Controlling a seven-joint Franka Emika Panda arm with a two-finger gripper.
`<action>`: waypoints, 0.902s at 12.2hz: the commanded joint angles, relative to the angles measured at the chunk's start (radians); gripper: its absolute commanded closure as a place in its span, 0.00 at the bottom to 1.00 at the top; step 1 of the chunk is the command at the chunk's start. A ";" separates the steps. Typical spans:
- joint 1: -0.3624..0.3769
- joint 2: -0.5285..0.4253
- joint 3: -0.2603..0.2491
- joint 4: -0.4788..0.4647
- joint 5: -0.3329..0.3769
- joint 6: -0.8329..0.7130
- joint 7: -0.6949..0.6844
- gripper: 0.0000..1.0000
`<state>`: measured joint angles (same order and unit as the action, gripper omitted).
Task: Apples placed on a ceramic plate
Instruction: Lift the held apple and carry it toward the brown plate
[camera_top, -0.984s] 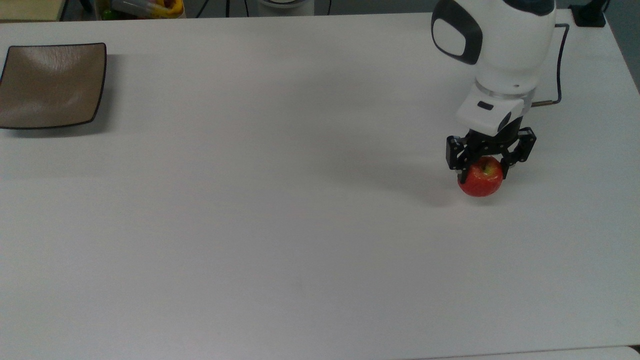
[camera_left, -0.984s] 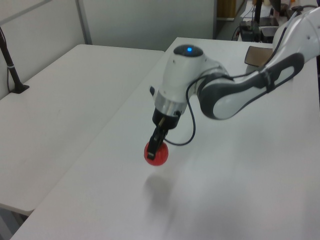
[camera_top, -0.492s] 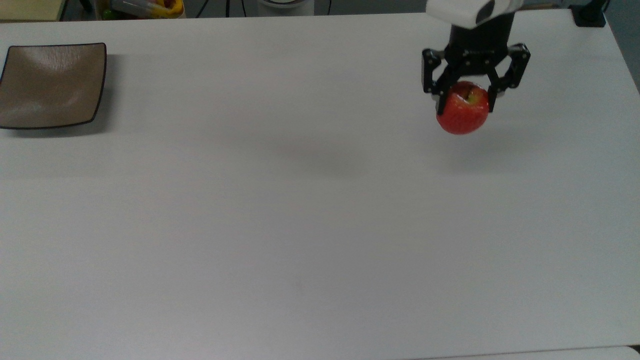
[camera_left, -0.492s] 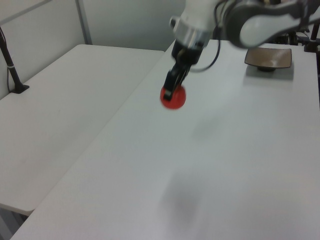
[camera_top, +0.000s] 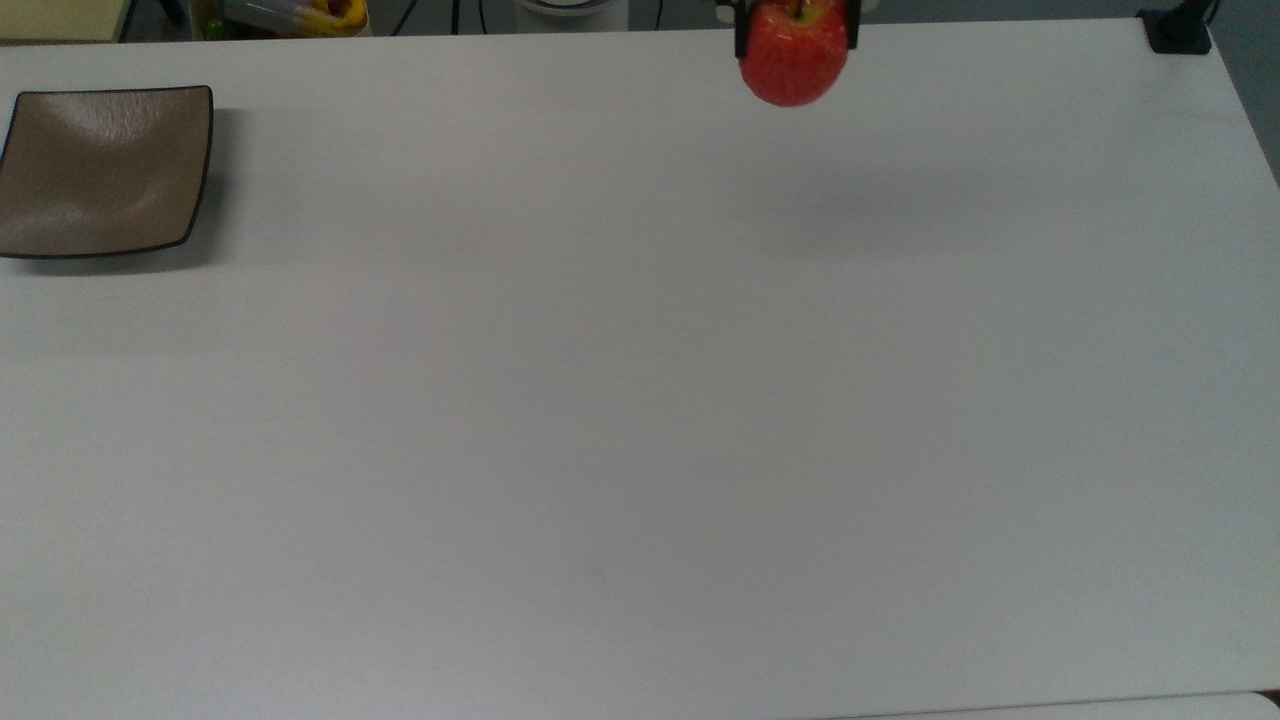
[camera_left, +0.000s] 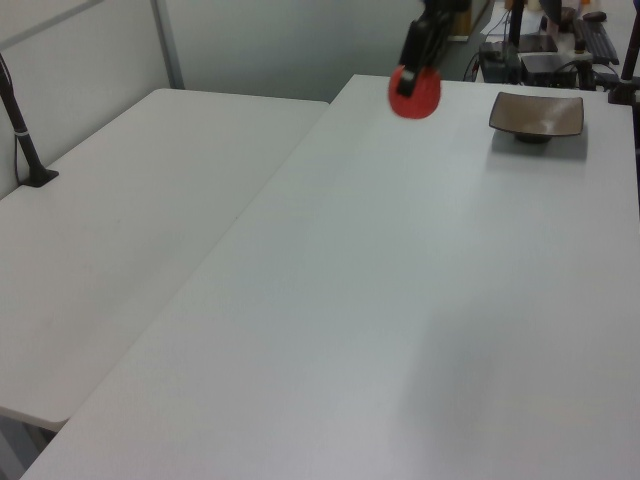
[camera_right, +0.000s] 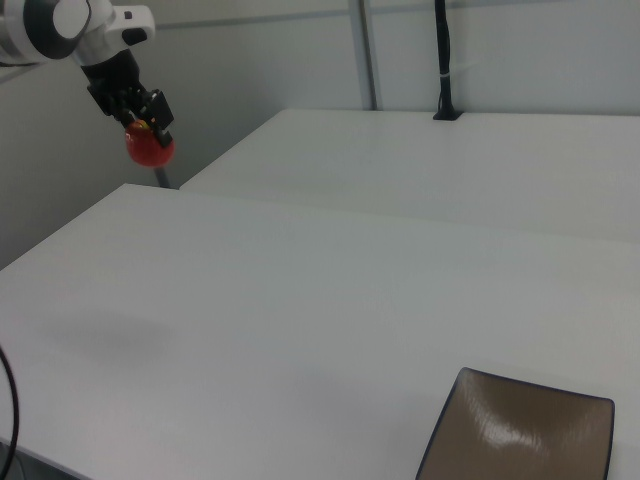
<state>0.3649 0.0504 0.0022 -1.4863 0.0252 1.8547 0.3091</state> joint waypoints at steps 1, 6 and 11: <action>-0.124 -0.133 0.009 -0.111 0.093 -0.122 -0.259 0.94; -0.358 -0.192 0.007 -0.129 0.121 -0.288 -0.704 0.93; -0.605 -0.169 -0.022 -0.187 0.121 -0.204 -0.973 0.93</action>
<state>-0.1485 -0.1142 -0.0072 -1.6159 0.1227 1.5832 -0.5493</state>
